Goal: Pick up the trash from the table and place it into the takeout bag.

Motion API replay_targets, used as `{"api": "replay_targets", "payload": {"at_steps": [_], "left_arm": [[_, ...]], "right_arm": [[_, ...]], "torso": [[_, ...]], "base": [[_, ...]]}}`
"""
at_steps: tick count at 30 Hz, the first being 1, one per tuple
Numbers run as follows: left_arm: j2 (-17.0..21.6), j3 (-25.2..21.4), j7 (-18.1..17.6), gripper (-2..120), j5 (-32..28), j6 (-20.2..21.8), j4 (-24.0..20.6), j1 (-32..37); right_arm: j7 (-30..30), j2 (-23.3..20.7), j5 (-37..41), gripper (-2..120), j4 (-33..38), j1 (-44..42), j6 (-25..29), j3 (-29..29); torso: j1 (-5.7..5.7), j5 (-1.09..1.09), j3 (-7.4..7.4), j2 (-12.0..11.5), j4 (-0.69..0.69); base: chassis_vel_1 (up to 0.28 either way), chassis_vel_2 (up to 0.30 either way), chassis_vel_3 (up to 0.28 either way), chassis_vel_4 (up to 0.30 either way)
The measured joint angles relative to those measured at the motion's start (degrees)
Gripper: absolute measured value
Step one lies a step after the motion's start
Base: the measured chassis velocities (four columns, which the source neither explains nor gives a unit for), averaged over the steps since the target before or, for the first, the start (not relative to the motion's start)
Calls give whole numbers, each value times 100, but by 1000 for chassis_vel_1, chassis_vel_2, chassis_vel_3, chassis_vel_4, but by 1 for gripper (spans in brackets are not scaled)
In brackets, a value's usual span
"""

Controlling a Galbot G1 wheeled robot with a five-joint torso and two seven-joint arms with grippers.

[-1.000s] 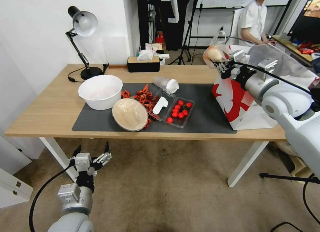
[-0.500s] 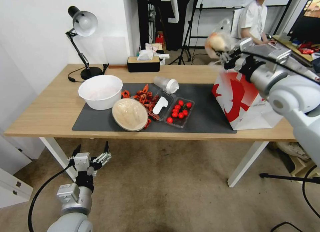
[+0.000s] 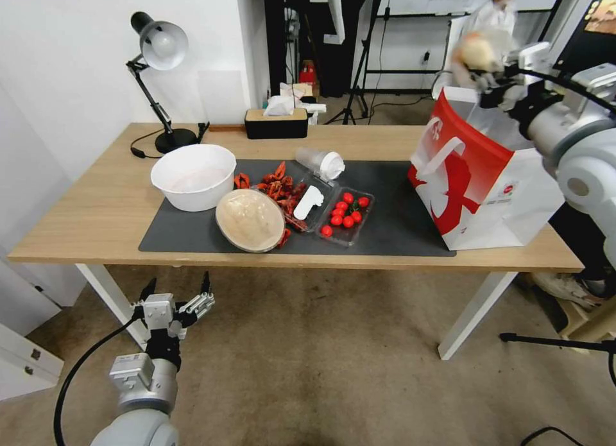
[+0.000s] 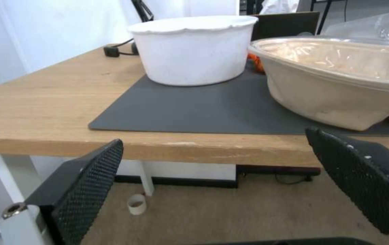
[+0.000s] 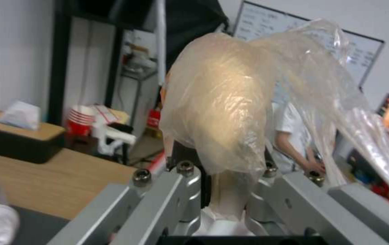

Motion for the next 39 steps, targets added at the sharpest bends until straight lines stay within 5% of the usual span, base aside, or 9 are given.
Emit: {"api": "replay_targets", "payload": {"at_steps": [8,27,39], "left_arm": [[46,-18,4,100,-15,2,-33,7],[109,4,13,100,-27,27,3,-46],[142,-6,13,100,-37,28,0,-42]], "right_arm": [[255,102,190,18,-178,-75,-261,47],[510,161,374,93,-302,-107,-514,52],[511,227,373,100,-260,-161,-538,44]], "torso": [[0,-1,0,0,2],[0,-1,1,0,1],[0,-2,0,0,0]], "base": [[0,0,0,0],[0,0,0,0],[0,0,0,0]]}}
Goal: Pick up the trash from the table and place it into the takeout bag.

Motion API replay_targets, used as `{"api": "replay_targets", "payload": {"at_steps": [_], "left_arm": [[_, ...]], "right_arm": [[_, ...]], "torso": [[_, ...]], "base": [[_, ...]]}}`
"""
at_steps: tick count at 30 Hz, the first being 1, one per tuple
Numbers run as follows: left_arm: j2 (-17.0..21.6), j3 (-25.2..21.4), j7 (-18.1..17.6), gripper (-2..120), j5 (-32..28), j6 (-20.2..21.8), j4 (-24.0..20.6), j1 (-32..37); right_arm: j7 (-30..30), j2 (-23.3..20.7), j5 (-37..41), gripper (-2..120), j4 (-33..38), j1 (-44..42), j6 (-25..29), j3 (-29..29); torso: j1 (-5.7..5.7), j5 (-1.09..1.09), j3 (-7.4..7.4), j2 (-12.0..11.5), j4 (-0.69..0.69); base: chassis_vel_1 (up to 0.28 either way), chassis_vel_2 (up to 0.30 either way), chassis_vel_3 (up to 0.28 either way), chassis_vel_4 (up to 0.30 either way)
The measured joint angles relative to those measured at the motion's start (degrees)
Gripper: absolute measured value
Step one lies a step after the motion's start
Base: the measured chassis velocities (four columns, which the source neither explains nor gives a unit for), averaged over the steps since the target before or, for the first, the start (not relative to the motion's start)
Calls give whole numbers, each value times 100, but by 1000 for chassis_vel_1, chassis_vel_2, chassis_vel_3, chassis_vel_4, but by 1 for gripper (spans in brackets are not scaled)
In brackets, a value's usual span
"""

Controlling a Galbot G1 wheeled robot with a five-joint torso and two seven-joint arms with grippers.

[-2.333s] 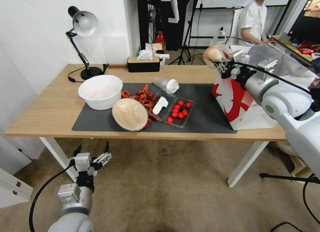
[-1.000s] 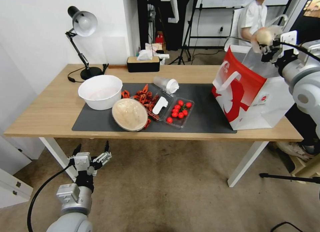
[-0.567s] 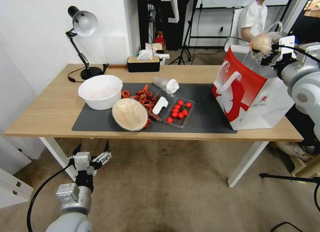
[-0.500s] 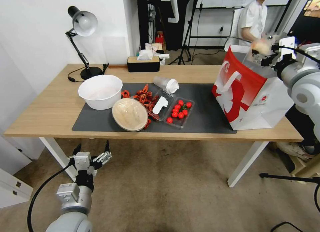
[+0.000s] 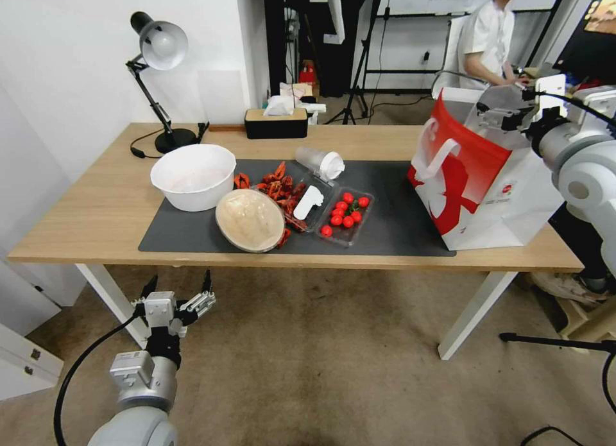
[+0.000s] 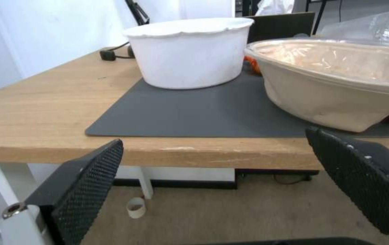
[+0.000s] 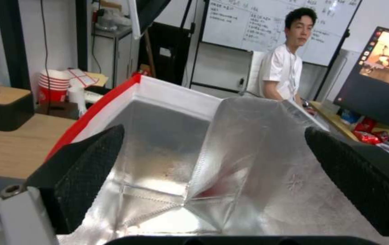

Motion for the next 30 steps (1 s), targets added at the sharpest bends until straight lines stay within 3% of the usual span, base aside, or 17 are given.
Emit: {"api": "replay_targets", "payload": {"at_steps": [6,9,11,12,16,25,30], "left_arm": [[16,-14,-2,100,-5,1,-7,5],[19,-18,-3,100,-8,3,-23,5],[19,-18,-3,100,-8,3,-23,5],[13,-14,-3,100,-8,4,-24,8],[4,-11,-4,100,-8,5,-24,12],[-10,-7,-6,100,-9,2,-29,22],[10,-18,-6,100,-48,-2,-29,24]], "right_arm": [[106,78,2,100,141,-169,158,46],[156,150,68,100,255,-286,819,81],[156,150,68,100,255,-286,819,81],[190,179,138,100,391,-399,1212,111],[151,185,221,100,557,-582,1510,178],[-555,333,310,100,1325,-1599,2555,408],[-908,401,206,100,1478,-1988,2851,554]], "torso": [[0,0,0,0,0],[0,-1,0,1,1],[0,-1,0,1,1],[0,-1,0,1,1],[0,-1,0,1,0],[-1,-1,0,1,0],[0,-1,0,1,1]], "base": [[0,0,0,0],[0,0,0,0],[0,0,0,0],[0,0,0,0],[0,0,0,0],[0,0,0,0],[0,0,0,0]]}}
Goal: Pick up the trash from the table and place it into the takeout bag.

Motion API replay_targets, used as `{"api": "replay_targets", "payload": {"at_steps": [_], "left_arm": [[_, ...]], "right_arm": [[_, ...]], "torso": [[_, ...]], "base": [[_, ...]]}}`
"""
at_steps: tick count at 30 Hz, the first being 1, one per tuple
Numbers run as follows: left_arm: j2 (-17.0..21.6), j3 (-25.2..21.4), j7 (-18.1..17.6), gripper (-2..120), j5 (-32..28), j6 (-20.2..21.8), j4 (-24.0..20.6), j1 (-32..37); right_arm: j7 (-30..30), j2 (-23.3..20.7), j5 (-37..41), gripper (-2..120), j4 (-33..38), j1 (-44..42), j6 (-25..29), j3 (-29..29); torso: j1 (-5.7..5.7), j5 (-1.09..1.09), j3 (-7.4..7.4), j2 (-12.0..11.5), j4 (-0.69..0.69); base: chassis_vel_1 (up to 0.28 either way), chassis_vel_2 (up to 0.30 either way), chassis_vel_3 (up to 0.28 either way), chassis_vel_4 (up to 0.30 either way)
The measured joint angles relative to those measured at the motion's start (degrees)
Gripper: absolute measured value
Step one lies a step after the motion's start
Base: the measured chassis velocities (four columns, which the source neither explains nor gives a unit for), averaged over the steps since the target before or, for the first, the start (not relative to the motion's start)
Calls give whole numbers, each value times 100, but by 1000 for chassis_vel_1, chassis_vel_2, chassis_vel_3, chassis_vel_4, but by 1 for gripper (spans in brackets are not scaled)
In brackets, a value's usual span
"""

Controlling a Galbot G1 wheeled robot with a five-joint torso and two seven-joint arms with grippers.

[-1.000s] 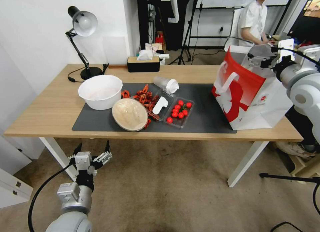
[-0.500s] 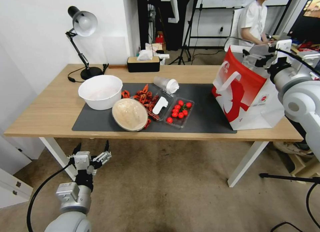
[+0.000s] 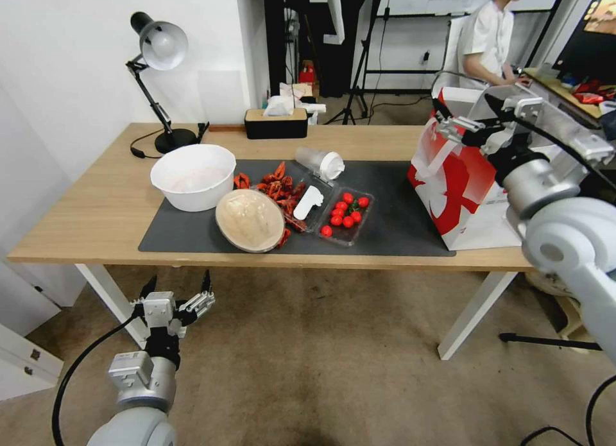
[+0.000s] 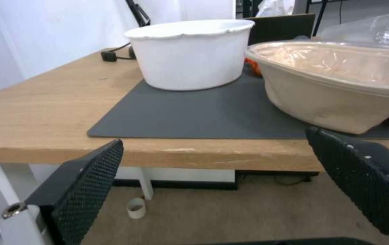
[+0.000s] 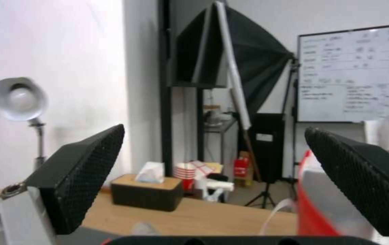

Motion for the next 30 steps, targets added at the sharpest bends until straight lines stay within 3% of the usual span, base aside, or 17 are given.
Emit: {"api": "replay_targets", "payload": {"at_steps": [5,15,17,26,30], "left_arm": [[0,5,0,100,-49,-1,5,-12],[21,-13,1,100,-68,-9,31,-16],[26,-16,1,100,-71,-17,49,-16],[38,45,9,100,-73,-18,101,-65],[38,52,11,100,-73,-21,125,-64]], "right_arm": [[-217,153,-217,100,217,-687,319,145],[163,847,-1228,100,283,-1916,1040,32],[311,1013,-1560,100,266,-2280,1433,26],[477,1348,-2138,100,66,-2988,2178,28],[481,1554,-2360,100,-40,-3192,2258,-21]], "torso": [[0,1,0,0,-1],[0,4,0,-1,-1],[0,0,0,-1,-1],[0,0,0,-1,0],[0,2,0,-1,0]], "base": [[0,0,0,0],[0,0,0,0],[0,0,0,0],[0,0,0,0],[0,0,0,0]]}}
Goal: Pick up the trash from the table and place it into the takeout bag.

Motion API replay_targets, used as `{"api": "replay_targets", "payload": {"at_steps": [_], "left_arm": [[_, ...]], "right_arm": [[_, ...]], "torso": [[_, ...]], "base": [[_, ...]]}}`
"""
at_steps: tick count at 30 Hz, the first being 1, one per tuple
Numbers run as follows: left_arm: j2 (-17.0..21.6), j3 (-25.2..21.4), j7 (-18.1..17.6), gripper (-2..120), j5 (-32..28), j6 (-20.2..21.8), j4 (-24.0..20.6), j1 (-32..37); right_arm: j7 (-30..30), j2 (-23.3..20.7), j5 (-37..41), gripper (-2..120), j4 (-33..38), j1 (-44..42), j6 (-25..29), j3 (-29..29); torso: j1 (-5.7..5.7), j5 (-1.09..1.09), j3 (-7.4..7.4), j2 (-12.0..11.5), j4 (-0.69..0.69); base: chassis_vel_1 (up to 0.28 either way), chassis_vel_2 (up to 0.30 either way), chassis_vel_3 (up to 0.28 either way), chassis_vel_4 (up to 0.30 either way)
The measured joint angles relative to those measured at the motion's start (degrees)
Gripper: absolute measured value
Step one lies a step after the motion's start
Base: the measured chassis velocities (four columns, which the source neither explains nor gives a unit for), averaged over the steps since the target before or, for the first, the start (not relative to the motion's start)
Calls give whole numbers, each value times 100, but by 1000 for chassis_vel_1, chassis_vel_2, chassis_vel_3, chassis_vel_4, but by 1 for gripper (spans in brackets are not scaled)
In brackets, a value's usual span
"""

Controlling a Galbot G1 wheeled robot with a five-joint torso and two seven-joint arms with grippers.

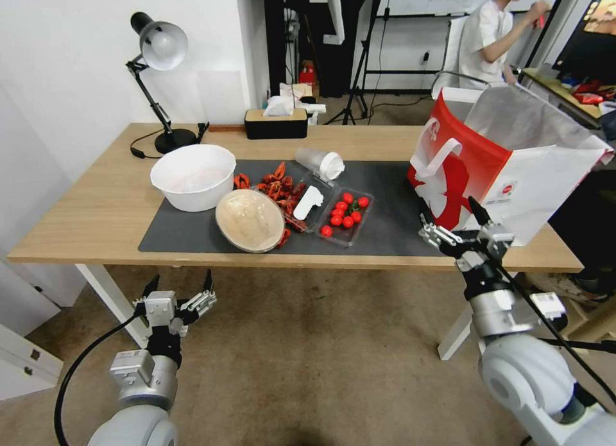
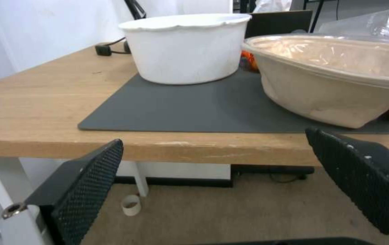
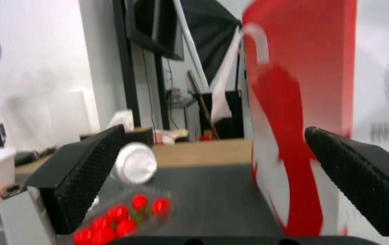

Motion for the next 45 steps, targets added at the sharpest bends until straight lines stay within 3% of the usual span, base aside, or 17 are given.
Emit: {"api": "replay_targets", "payload": {"at_steps": [9,34,45], "left_arm": [[-2,23,4,100,-1,-7,82,-24],[4,27,15,100,-1,-10,154,-72],[26,13,15,100,-1,-5,145,-75]], "right_arm": [[-108,450,-382,100,-196,-506,353,-93],[-176,509,-419,100,-326,-629,417,-135],[-195,344,-354,100,-339,-420,263,-209]], "torso": [[0,-1,0,0,-1],[0,-1,0,0,-1],[0,-1,0,0,-1]], "base": [[0,0,0,0],[0,0,0,0],[0,0,0,0]]}}
